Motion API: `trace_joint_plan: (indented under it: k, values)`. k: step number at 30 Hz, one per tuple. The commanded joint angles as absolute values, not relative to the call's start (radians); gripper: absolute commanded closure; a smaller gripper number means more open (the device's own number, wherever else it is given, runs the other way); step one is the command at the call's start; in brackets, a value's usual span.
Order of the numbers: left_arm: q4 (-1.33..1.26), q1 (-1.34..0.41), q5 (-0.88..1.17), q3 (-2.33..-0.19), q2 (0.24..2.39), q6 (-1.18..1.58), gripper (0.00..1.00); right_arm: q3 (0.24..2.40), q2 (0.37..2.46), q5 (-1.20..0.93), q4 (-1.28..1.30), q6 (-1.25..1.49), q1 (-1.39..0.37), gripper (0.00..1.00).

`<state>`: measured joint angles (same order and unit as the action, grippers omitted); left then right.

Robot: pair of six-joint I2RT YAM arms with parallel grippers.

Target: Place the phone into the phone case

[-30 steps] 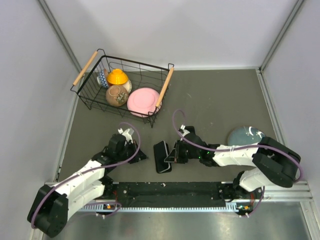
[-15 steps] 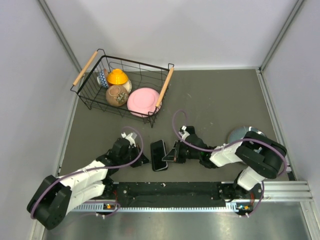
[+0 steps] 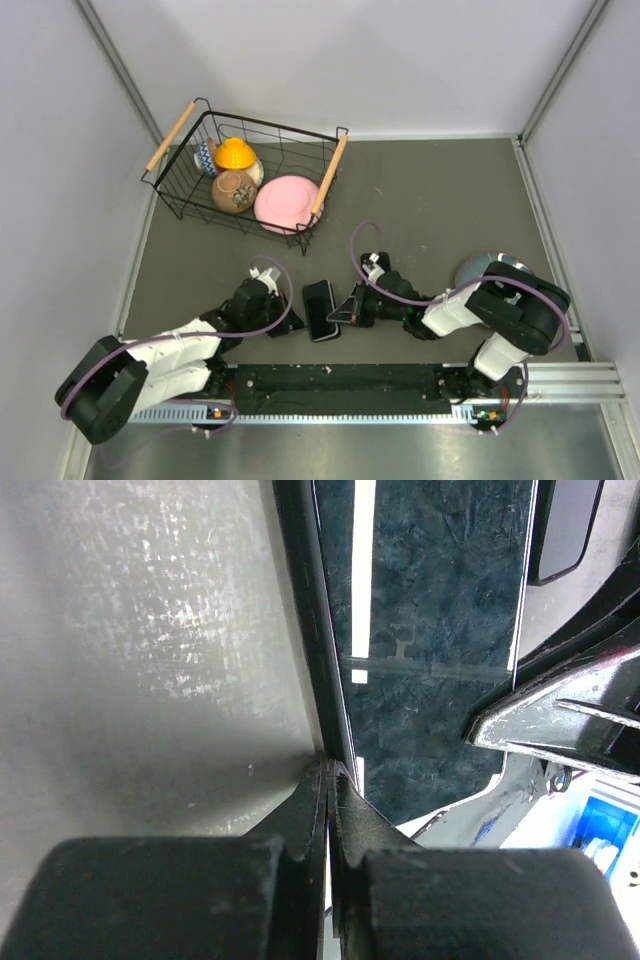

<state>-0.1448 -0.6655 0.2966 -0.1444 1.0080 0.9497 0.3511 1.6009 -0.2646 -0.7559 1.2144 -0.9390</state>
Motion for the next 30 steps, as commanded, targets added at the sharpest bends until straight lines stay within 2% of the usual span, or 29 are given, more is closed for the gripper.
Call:
trace_joint_plan:
  k: [1, 6, 9, 12, 13, 16, 18, 20, 22, 24, 28, 30]
  values:
    - [-0.186, -0.719, 0.262, -0.161, 1.052, 0.974, 1.0, 0.356, 1.641, -0.276, -0.785, 1.252, -0.945, 1.0]
    - [-0.187, -0.736, 0.276, -0.172, 1.054, 0.985, 1.0, 0.342, 1.664, -0.278, -0.847, 1.281, -0.95, 1.0]
    - [-0.089, -0.736, 0.246, -0.209, 0.994, 0.974, 1.0, 0.368, 1.622, -0.282, -0.769, 1.256, -0.945, 0.93]
    - [0.058, -0.736, 0.195, -0.244, 0.889, 0.953, 1.0, 0.437, 1.527, -0.256, -0.512, 1.134, -0.94, 0.8]
    - [0.089, -0.735, 0.164, -0.251, 0.856, 0.943, 1.0, 0.471, 1.475, -0.227, -0.383, 1.109, -0.94, 0.72]
    - [0.158, -0.735, 0.095, -0.258, 0.749, 0.943, 0.98, 0.506, 1.41, -0.157, -0.254, 1.062, -0.939, 0.59]
    - [0.163, -0.735, 0.069, -0.255, 0.703, 0.948, 0.93, 0.521, 1.376, -0.137, -0.171, 1.036, -0.939, 0.54]
    - [0.155, -0.735, 0.034, -0.25, 0.693, 0.95, 0.78, 0.543, 1.367, -0.129, -0.144, 1.022, -0.94, 0.45]
    - [0.156, -0.733, 0.014, -0.255, 0.703, 0.933, 0.7, 0.558, 1.368, -0.123, -0.126, 0.991, -0.94, 0.42]
    - [0.156, -0.733, -0.027, -0.275, 0.73, 0.922, 0.66, 0.568, 1.385, -0.126, -0.133, 0.939, -0.939, 0.4]
    - [0.135, -0.724, -0.025, -0.304, 0.793, 0.92, 0.59, 0.638, 1.455, -0.175, -0.115, 0.822, -0.933, 0.27]
    - [0.109, -0.723, -0.014, -0.317, 0.837, 0.917, 0.56, 0.649, 1.479, -0.192, -0.123, 0.79, -0.93, 0.25]
